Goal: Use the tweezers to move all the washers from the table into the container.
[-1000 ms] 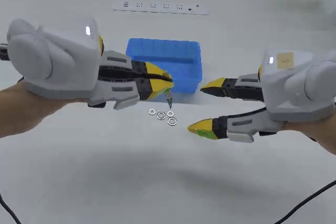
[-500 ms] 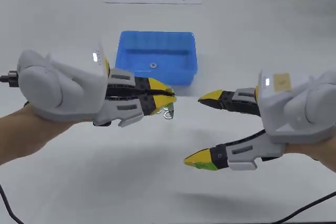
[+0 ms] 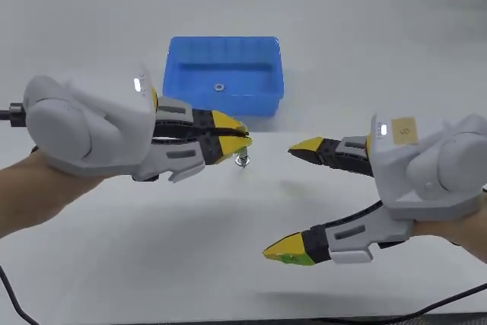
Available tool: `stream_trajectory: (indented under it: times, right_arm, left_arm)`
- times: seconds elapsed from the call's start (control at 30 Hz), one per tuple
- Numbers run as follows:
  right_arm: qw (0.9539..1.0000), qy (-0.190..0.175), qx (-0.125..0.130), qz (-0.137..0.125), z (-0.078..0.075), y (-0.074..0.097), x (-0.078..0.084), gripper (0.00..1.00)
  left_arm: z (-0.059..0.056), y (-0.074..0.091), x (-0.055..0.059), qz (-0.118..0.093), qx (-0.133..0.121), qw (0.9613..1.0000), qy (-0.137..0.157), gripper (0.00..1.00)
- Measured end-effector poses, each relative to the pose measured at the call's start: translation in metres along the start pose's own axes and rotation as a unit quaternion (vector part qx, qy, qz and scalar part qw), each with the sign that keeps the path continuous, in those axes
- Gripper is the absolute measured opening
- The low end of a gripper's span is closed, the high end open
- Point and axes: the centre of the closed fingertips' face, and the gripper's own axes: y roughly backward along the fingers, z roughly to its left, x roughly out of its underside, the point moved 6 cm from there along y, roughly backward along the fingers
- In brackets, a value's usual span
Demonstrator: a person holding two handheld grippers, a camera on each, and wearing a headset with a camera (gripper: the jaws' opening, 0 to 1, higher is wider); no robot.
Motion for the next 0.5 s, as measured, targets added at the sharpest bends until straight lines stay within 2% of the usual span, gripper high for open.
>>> stream_trajectory:
  times: [0.33,0.5]
  right_arm:
    - [0.9999,-0.012,-0.010,-0.002,0.0051,-0.0016,0.0008,0.83]
    - [0.9999,-0.007,-0.013,0.000,-0.0033,-0.0084,-0.0017,0.81]
  left_arm:
    - [0.0014,-0.0009,-0.0001,0.002,0.002,1.0000,0.001,0.06]
    - [0.0029,0.0007,0.0001,0.013,0.002,0.9999,-0.003,0.06]
